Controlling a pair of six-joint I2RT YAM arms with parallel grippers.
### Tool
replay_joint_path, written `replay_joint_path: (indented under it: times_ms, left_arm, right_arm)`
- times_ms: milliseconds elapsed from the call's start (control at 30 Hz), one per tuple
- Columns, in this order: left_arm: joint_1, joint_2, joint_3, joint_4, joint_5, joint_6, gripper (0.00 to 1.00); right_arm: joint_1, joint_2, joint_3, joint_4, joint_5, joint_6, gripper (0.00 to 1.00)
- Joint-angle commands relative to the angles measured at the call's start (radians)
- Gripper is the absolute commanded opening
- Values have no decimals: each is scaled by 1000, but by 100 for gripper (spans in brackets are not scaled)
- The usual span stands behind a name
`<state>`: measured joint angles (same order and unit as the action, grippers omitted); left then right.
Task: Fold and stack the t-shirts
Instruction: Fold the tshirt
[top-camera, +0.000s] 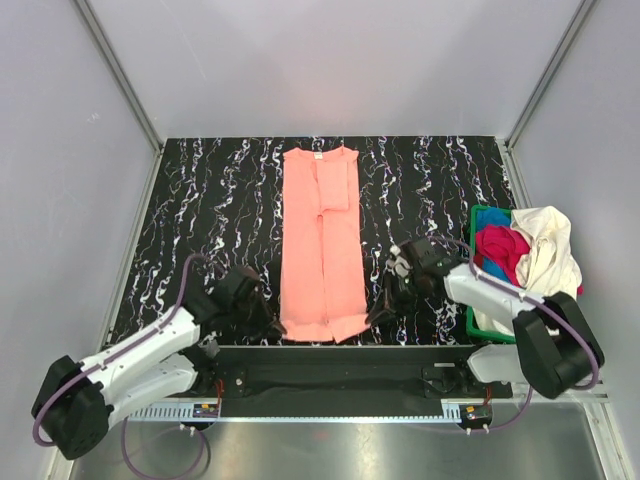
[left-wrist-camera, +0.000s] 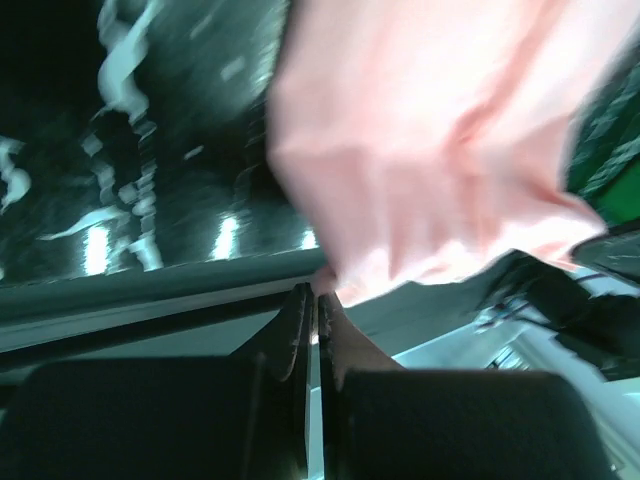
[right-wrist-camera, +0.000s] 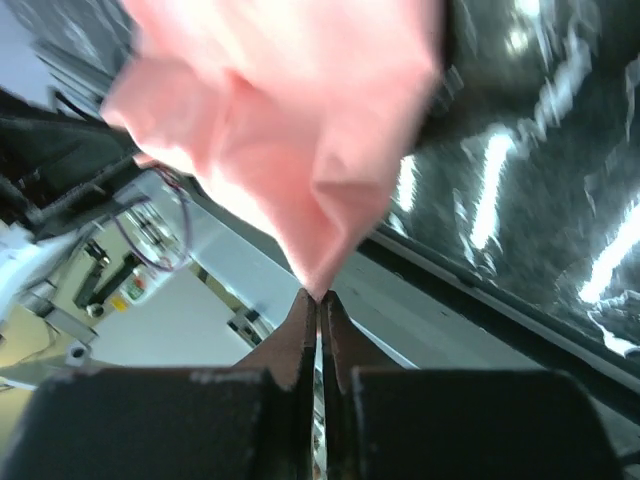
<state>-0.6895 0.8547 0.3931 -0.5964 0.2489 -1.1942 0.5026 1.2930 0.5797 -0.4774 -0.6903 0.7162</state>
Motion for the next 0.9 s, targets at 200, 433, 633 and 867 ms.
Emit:
replay_joint_path:
  times_ms: [200,433,633,867]
  left_arm:
    - [312,378,424,46,65,296,0]
    - [415,733,738,60,141,401,0]
    - [453,906,904,40,170,429,0]
    - [485,1035,1029,41,207,439,0]
  right_arm:
    - [-137,320,471,-171,11,-168,0]
    - [-206,650,873,-302,-2,-257,0]
    - [-248,831,1103,-388,-23,-276,0]
    - [-276,930,1255,-423,-52,-287,0]
